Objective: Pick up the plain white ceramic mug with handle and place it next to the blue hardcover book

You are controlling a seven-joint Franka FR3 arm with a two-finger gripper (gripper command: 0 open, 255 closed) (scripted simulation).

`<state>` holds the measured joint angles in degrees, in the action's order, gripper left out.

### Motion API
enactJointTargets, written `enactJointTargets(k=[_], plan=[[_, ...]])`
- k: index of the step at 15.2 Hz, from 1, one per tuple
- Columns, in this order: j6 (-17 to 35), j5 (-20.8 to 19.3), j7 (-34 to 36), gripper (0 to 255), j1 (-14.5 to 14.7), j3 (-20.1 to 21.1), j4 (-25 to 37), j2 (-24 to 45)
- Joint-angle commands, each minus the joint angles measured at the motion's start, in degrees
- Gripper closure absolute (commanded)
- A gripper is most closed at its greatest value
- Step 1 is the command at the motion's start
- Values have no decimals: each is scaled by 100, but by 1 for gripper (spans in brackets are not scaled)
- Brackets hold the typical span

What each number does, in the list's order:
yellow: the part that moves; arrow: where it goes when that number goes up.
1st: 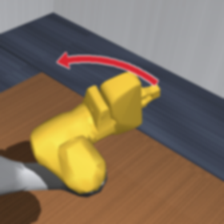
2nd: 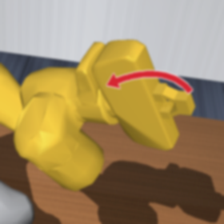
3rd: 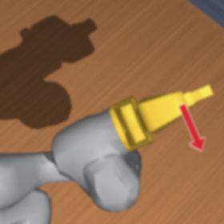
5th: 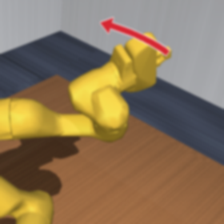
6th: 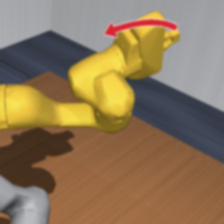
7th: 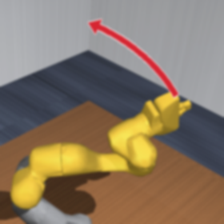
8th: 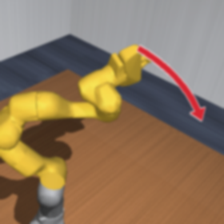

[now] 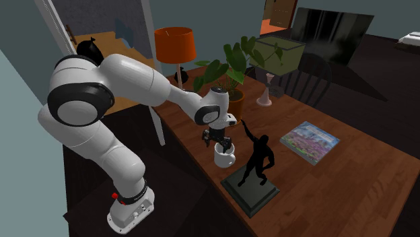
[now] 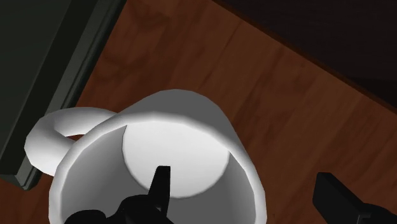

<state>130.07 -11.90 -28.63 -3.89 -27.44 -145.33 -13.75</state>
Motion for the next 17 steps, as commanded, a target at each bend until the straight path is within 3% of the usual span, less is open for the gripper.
enactJointTargets(k=[1,10,17], plan=[[0,0,0,255,0,0,0,0],[1,0,0,255,0,0,0,1],[-627,-67,58,255,-27,105,267,-374]])
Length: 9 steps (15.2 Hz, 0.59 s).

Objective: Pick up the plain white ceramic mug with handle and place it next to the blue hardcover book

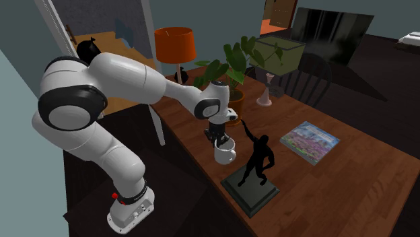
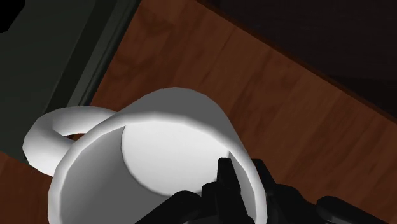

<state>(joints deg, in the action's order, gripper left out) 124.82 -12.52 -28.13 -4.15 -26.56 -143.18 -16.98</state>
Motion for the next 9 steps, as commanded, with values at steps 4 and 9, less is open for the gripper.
enactJointTargets(k=[4,9], plan=[[-451,-20,25,255,-9,77,231,-226],[-877,-22,36,255,-12,149,481,-406]])
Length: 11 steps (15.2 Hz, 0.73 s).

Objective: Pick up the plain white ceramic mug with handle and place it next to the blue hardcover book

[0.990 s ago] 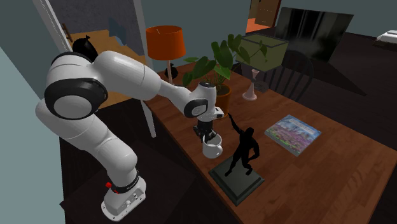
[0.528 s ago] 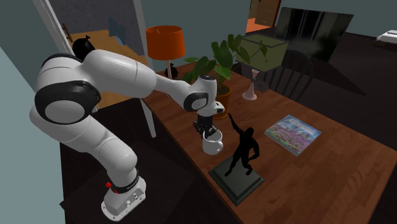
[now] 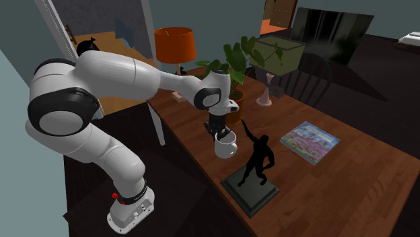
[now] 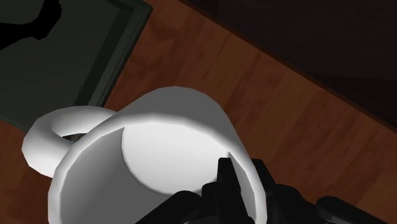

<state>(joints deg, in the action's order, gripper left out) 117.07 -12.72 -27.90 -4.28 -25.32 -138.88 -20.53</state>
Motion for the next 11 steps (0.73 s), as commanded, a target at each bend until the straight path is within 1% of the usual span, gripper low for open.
enactJointTargets(k=[1,11], plan=[[-186,-1,14,255,1,38,104,-82],[-1000,34,5,255,14,167,698,-306]])
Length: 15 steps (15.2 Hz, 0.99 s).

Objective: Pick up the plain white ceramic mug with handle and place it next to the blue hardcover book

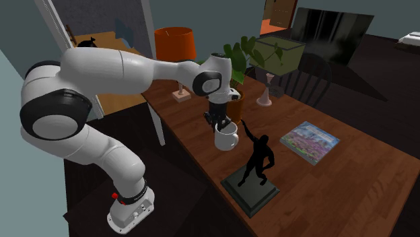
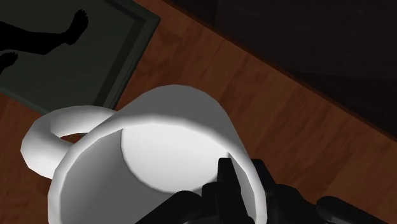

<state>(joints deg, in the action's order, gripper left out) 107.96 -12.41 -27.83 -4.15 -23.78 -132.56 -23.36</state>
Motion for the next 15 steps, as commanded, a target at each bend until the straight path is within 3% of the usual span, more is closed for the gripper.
enactJointTargets(k=[1,6,15], plan=[[-168,9,-4,255,4,26,131,-37],[-538,35,-19,255,17,77,455,-84],[-519,894,-727,255,182,-383,2618,2202]])
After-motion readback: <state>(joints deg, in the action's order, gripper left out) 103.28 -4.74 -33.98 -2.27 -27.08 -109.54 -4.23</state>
